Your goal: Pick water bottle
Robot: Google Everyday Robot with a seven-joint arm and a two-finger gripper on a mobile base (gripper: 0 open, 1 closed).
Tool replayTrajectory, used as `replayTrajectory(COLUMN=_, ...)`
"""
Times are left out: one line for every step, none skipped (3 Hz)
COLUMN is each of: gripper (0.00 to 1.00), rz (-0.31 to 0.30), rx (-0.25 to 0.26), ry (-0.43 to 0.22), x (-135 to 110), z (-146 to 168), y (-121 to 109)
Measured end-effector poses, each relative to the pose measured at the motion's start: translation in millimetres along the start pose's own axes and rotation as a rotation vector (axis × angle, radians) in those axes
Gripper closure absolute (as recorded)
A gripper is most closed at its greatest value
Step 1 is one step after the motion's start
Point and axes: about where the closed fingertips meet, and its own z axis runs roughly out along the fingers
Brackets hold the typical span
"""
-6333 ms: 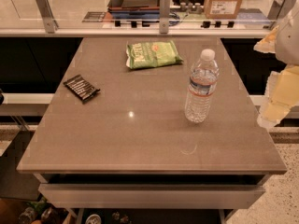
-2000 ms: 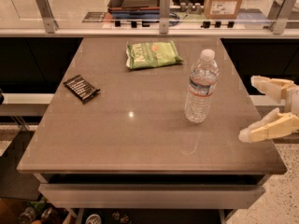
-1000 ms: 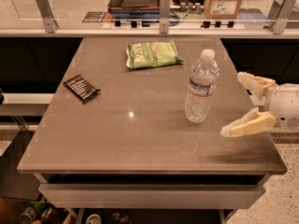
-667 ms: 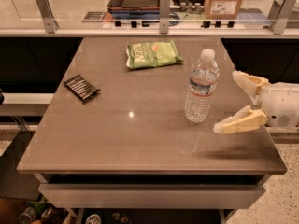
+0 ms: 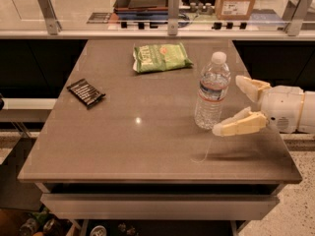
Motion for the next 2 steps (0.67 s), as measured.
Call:
replayTrajectory(gripper=0.0, rz=0.016, rx=-0.018, ry=-0.004, x=-3, z=14, y=3)
replayTrajectory(gripper=0.0, rz=0.027, rx=-0.036, ry=-0.005, x=-7, z=28, y=8)
